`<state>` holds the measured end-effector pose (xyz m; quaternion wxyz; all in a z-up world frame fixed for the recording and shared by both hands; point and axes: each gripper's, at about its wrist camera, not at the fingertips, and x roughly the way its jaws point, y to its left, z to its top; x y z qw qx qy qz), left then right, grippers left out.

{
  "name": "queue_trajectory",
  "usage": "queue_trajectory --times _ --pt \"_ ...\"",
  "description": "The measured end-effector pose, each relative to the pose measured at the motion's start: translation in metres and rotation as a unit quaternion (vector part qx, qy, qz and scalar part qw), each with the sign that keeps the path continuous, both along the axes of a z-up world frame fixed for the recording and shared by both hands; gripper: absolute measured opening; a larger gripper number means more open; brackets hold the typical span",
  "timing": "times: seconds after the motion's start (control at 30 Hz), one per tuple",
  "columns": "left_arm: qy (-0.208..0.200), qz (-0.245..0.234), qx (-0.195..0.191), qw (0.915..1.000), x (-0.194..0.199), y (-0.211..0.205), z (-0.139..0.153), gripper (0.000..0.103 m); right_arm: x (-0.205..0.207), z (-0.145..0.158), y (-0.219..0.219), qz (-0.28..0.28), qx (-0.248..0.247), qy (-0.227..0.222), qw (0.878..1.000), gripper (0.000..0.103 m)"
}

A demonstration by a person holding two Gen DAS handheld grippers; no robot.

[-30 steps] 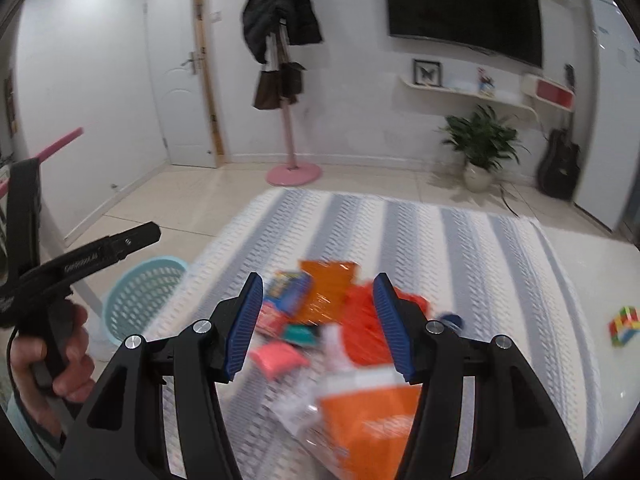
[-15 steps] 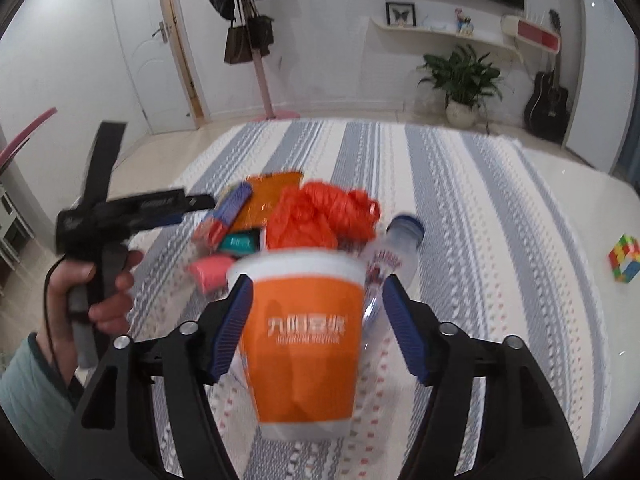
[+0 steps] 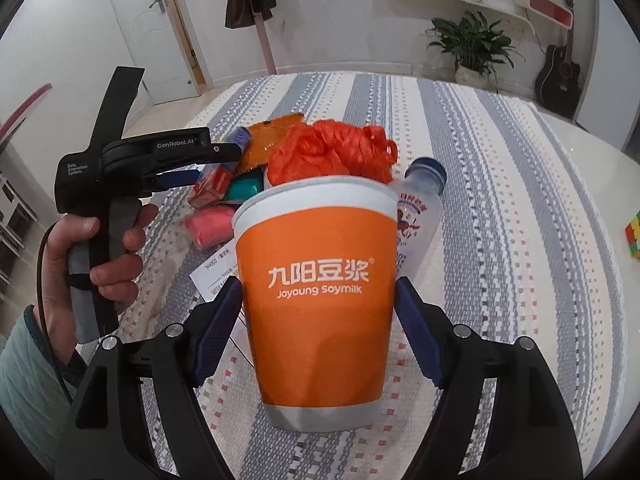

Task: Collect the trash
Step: 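Grasp the tiger card box with left tool while right tool grasps orange soymilk cup, then carry card box and soymilk cup to the basket and release both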

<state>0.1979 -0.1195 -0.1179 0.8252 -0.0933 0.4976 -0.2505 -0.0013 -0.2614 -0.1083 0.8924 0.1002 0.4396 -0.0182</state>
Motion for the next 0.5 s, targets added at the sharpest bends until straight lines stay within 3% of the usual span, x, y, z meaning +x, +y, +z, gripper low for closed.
queue_trajectory --times 0.17,0.27,0.5 --pt "-0.007 -0.010 0.024 0.9996 -0.006 -0.008 0.002 0.075 0.000 0.000 0.001 0.001 -0.001 0.003 1.000 0.074" --pt "-0.011 -0.008 0.036 0.9993 -0.008 -0.011 0.001 0.061 0.000 0.001 0.003 0.005 -0.009 0.004 1.000 0.074" --pt "-0.033 0.005 0.040 0.9987 -0.013 -0.002 0.011 0.060 0.001 0.001 0.009 0.004 -0.023 0.012 1.000 0.074"
